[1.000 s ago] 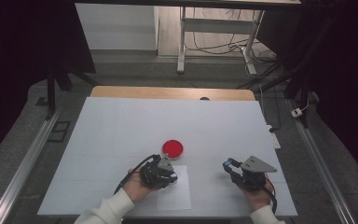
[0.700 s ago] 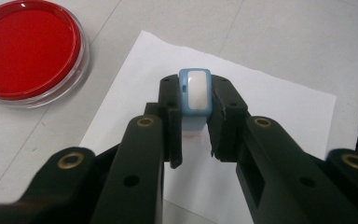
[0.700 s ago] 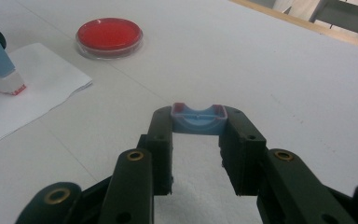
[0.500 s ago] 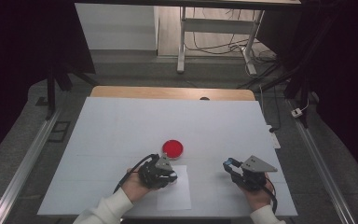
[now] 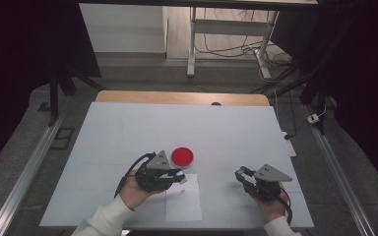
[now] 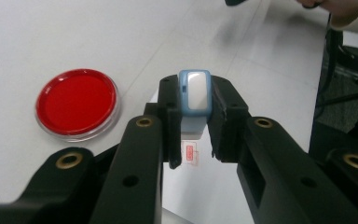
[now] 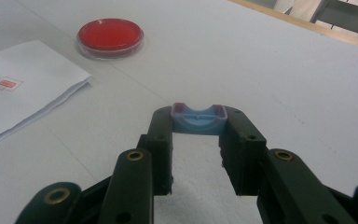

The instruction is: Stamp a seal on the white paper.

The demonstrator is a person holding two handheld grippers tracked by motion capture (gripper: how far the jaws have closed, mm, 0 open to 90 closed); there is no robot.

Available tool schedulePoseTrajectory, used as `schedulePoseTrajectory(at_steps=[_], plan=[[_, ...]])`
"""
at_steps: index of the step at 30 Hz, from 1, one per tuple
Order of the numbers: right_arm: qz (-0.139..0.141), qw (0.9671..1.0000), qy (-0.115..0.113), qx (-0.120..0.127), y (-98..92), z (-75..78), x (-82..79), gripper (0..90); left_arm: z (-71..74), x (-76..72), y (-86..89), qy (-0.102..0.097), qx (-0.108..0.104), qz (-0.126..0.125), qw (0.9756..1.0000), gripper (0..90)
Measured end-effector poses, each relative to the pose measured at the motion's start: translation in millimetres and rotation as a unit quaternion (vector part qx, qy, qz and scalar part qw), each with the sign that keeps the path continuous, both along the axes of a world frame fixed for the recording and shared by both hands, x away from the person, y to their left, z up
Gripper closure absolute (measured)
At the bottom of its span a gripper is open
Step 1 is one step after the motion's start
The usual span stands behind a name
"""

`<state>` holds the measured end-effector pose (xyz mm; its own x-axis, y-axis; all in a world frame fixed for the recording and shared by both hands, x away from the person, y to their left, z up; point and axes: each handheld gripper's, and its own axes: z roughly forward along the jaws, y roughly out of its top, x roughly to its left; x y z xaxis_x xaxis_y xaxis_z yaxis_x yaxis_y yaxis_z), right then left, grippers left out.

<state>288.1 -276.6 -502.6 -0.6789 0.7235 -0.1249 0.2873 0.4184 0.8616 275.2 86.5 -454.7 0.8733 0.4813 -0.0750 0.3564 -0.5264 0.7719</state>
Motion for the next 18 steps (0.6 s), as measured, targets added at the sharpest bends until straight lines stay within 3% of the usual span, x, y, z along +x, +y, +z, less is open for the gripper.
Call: schedulePoseTrajectory(at_steps=[18], plan=[[-0.002,1.0000,0.001,-0.001,-0.7,-0.8,-0.5,65.5,5.8,11.4,10.5,0.007,-0.050,0.032,0.9982,75.2]])
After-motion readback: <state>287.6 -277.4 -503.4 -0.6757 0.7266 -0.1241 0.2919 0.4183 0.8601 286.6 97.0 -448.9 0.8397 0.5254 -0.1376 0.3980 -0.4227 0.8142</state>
